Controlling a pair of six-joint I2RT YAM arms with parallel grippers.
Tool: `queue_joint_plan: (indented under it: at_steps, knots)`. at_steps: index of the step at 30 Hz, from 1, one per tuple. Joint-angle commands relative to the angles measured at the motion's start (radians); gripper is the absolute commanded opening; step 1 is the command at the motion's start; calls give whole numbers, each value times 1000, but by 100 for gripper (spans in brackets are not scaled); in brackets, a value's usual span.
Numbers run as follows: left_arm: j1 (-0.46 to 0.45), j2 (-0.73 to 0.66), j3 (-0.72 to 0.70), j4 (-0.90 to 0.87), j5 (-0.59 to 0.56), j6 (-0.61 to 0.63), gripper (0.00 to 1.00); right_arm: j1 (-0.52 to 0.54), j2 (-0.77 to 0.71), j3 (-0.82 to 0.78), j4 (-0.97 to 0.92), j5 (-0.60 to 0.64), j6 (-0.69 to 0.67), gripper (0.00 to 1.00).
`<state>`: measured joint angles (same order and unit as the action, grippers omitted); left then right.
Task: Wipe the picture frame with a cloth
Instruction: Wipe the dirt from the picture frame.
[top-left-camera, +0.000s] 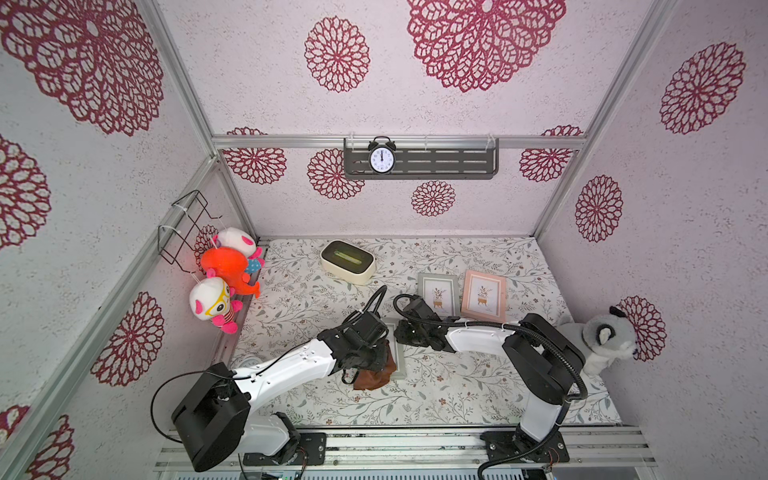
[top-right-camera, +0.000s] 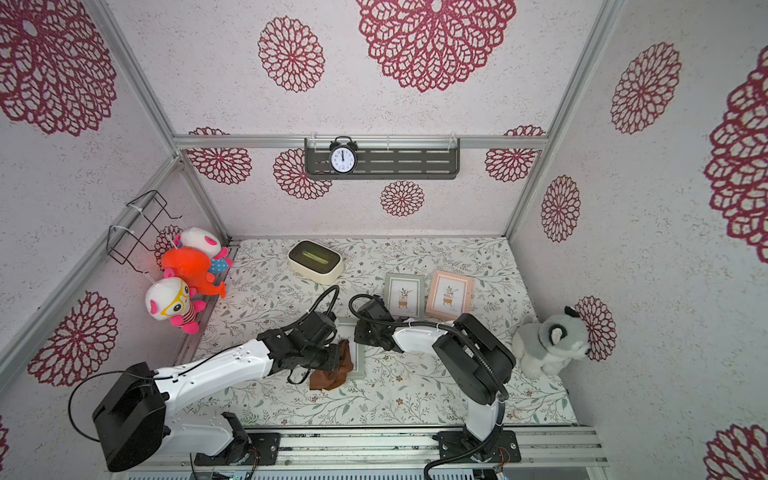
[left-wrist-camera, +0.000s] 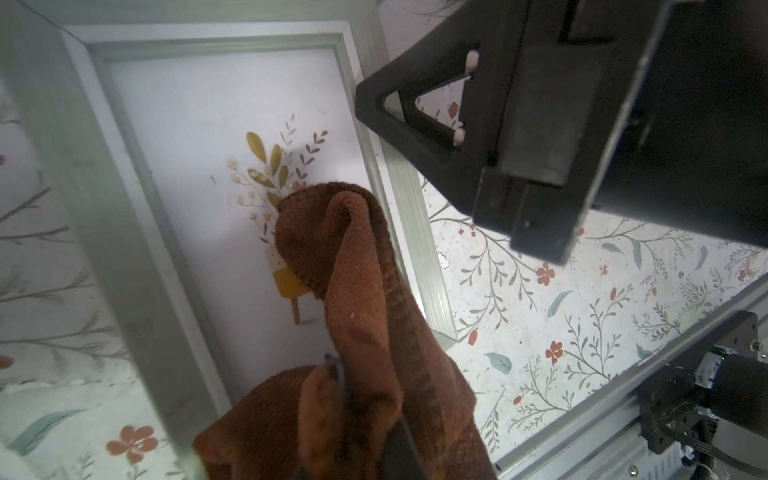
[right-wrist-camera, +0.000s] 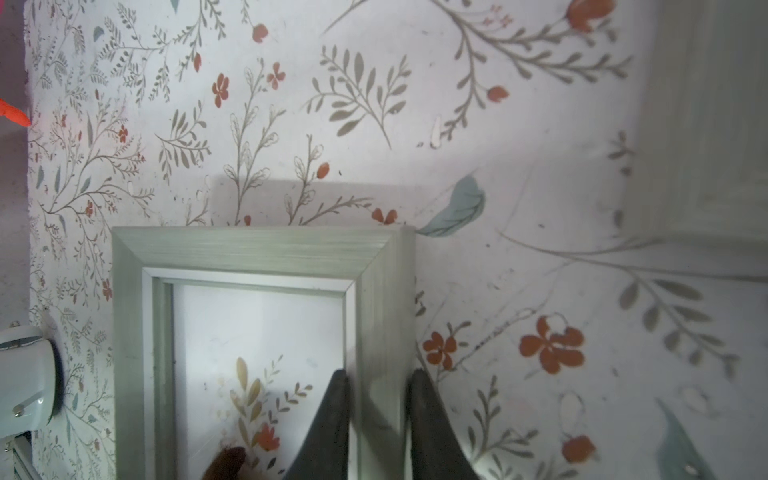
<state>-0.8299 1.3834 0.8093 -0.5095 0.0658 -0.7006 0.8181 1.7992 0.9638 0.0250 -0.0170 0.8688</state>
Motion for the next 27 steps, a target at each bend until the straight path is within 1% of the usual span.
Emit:
queue_joint_plan:
  at_steps: [1,6,9,14,17,20,24,27]
  knots:
    - [-22,48,36,45,75,8,0,1,5,-29,-207,42,25,21]
    - [-41,145,57,36,139,26,0,14,12,5,-223,48,29,22]
    - [-45,168,59,23,132,23,0,18,19,16,-232,57,29,22]
    - [-50,178,42,-59,35,4,0,19,23,21,-256,73,27,22]
    - [-46,153,16,-105,-47,-11,0,19,18,15,-263,82,28,22]
    - [-35,114,-8,-137,-103,-25,0,19,11,7,-262,85,30,22]
    - [-17,64,-37,-118,-111,-34,0,22,12,5,-255,77,23,22]
    - [-17,89,-21,-90,-63,-25,0,30,26,19,-238,54,12,24]
